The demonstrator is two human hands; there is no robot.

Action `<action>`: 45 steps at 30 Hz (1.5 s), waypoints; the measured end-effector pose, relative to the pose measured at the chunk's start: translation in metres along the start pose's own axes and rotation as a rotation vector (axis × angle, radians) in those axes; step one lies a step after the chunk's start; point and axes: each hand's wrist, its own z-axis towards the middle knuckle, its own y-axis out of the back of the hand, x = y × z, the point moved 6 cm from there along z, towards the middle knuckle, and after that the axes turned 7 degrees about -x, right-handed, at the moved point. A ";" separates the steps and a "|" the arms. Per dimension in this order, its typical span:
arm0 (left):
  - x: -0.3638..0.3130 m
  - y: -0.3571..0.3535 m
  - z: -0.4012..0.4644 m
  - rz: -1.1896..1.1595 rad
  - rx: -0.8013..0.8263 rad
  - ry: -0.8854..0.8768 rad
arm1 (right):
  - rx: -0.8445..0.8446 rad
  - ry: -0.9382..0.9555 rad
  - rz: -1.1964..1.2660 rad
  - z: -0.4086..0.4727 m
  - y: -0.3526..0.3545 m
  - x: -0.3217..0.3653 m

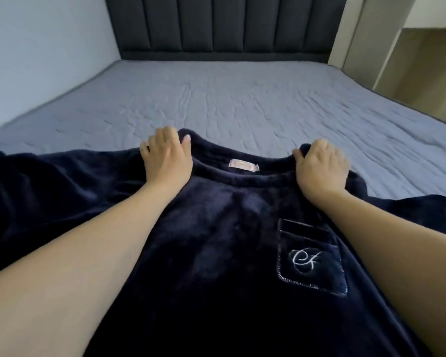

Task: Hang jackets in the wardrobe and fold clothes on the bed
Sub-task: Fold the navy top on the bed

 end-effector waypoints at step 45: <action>0.316 0.195 -0.071 0.075 0.099 0.376 | 0.409 0.573 0.116 -0.238 -0.005 0.293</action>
